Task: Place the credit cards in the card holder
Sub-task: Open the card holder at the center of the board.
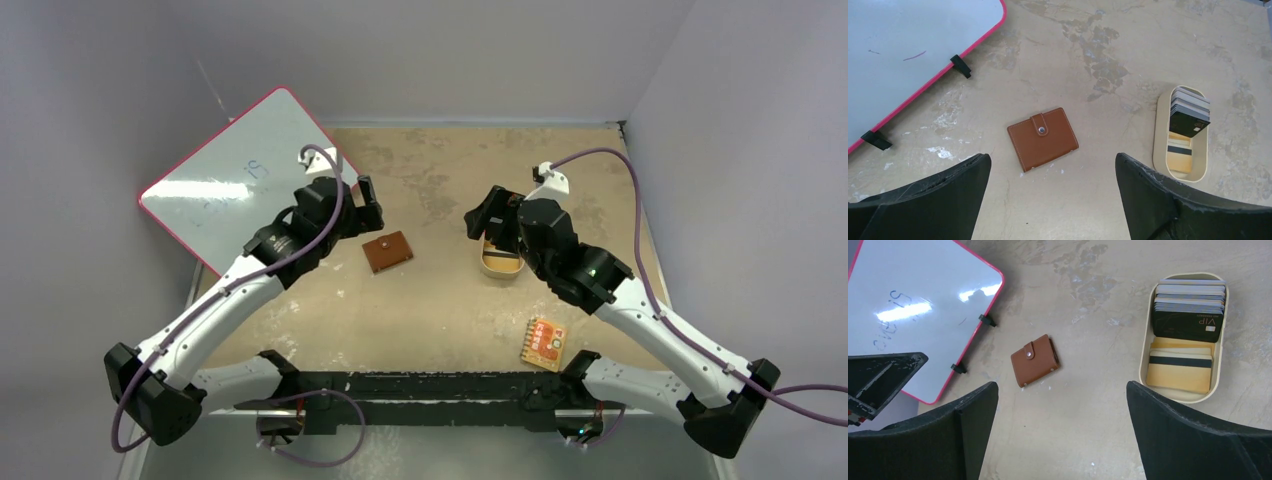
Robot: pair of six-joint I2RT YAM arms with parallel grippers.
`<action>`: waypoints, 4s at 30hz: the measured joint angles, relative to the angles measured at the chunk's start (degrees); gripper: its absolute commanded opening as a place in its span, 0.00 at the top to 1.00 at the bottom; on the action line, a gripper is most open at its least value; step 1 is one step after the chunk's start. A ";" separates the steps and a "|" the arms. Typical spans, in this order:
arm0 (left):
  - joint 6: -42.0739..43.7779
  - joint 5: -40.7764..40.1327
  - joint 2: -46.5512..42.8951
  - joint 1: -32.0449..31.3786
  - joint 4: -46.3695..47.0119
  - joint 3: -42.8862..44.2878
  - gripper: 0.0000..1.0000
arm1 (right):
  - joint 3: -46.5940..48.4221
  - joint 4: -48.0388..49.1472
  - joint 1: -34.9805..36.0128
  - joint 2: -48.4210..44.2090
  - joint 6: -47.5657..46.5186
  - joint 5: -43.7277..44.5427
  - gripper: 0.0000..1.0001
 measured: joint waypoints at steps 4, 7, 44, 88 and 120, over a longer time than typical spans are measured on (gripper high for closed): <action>-0.57 -1.38 1.92 0.00 -0.04 0.00 0.09 | 0.00 0.00 0.00 0.02 0.00 0.00 0.00; -1.95 -3.13 4.92 0.07 -0.09 0.00 0.15 | 0.00 0.00 0.00 0.15 0.00 -0.04 0.01; -12.09 6.82 28.63 5.20 21.05 -15.02 0.64 | -1.03 0.46 0.00 0.76 -1.18 -1.53 0.01; -0.44 47.10 23.74 5.31 18.01 -15.28 1.00 | -12.15 26.27 5.84 33.53 -36.92 -24.02 0.48; 3.39 45.13 27.65 7.04 13.84 -12.87 1.00 | -11.93 34.58 8.31 38.82 -42.84 -23.89 0.63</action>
